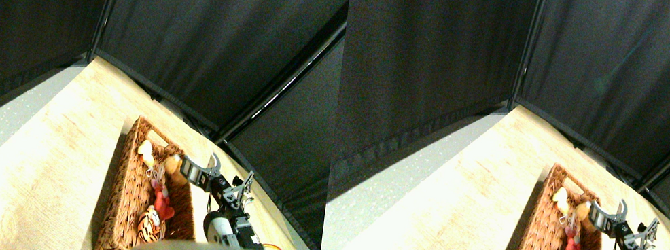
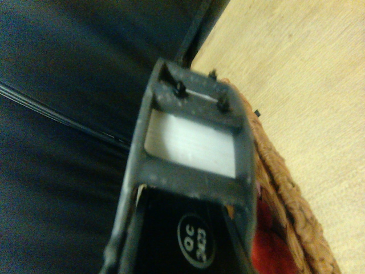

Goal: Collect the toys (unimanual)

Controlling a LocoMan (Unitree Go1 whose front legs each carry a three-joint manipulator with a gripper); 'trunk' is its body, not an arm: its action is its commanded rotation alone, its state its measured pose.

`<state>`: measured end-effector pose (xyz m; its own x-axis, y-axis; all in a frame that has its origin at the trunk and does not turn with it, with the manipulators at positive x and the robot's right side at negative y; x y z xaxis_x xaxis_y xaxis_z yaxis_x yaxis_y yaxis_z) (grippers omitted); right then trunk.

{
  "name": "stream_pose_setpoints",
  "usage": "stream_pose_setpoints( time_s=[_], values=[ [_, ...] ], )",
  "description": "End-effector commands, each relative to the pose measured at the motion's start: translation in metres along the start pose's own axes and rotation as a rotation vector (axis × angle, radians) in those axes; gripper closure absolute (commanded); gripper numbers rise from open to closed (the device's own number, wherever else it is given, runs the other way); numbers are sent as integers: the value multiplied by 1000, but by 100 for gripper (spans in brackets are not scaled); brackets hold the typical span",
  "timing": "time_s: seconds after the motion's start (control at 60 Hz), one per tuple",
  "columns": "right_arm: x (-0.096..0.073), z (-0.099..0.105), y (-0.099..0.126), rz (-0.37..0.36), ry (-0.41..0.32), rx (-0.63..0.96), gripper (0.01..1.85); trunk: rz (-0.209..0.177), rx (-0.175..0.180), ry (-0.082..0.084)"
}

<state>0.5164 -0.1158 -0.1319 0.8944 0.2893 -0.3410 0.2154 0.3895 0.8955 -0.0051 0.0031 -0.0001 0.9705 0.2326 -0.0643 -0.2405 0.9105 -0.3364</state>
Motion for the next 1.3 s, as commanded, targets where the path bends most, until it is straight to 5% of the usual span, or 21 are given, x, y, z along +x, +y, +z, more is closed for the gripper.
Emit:
stream_pose_setpoints(
  time_s=[0.017,0.167,0.35,0.65,1.133,1.3],
  values=[
    [0,6,4,-24,-20,-34,80,6,27,28],
    [-3,18,2,-22,-64,-32,79,-11,43,31],
    [-12,56,-15,-12,-219,-13,125,-54,80,45],
    [-44,96,-51,-11,-400,-53,139,-132,144,68],
    [-97,78,-96,-77,-463,95,139,-175,183,84],
    [-110,65,-108,-129,-469,40,122,-189,187,93]
  ],
)
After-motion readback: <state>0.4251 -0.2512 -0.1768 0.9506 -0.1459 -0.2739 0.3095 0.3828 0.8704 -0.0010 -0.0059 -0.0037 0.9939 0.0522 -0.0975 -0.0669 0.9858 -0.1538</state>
